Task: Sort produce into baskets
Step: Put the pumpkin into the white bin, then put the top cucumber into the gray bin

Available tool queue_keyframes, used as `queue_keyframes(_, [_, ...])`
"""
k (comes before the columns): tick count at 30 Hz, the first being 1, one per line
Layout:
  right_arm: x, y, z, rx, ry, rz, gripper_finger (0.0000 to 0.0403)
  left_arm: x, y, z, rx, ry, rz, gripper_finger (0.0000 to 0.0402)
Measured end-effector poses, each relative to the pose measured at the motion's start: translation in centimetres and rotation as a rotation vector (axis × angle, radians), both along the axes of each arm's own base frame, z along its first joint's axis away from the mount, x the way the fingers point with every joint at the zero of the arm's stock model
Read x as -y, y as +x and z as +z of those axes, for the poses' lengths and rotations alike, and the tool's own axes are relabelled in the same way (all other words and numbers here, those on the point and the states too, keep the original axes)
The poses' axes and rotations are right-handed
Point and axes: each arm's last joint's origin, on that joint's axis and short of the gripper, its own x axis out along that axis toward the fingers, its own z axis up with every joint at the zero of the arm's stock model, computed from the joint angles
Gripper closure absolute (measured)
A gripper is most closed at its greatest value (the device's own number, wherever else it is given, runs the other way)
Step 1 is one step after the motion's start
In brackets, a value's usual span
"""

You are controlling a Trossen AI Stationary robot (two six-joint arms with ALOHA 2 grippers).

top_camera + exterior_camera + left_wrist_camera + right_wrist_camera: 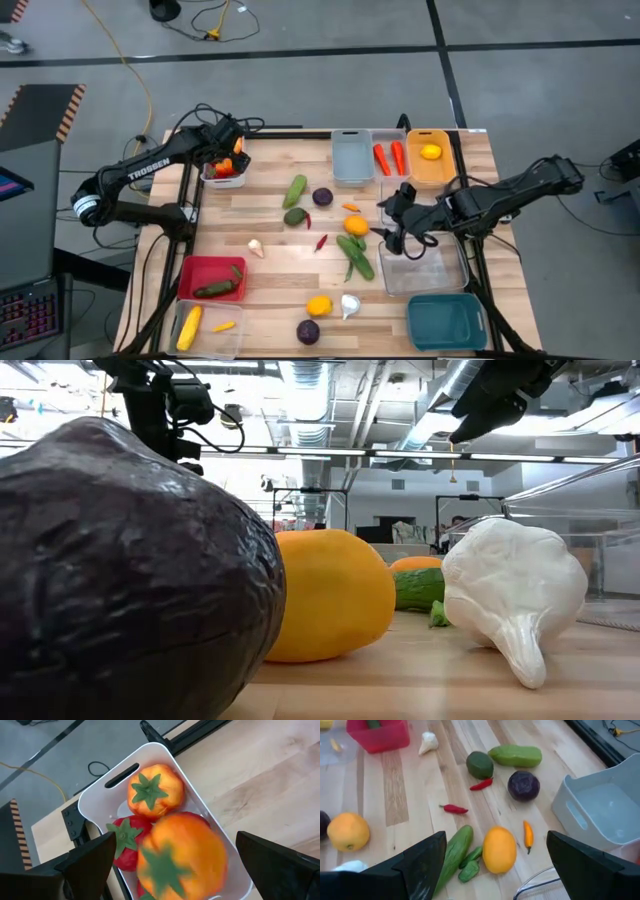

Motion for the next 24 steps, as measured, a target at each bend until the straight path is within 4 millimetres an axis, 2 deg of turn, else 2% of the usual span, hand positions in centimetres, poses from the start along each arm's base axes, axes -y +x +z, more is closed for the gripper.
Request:
queue_keyframes(6, [-0.3, 1.1, -1.1, -0.045, -0.012, 0.002, 0.0031, 0.0, 0.0, 0.0, 0.005, 0.002, 0.004, 0.0004])
queue_keyframes(12, [-1.0, 2.8, -1.8, -0.009, 0.033, 0.036, 0.0031, 0.0, 0.1, 0.0, 0.009, 0.005, 0.004, 0.0004])
queue_keyframes(18, [-2.0, 4.8, -1.6, -0.002, 0.055, 0.068, 0.0031, 0.0, 0.1, 0.0, 0.001, 0.005, -0.009, 0.0004])
queue_keyframes(24, [-2.5, 7.5, -0.9, -0.024, -0.008, 0.109, 0.0037, 0.1, 0.2, 0.0, 0.029, -0.031, -0.04, 0.0004])
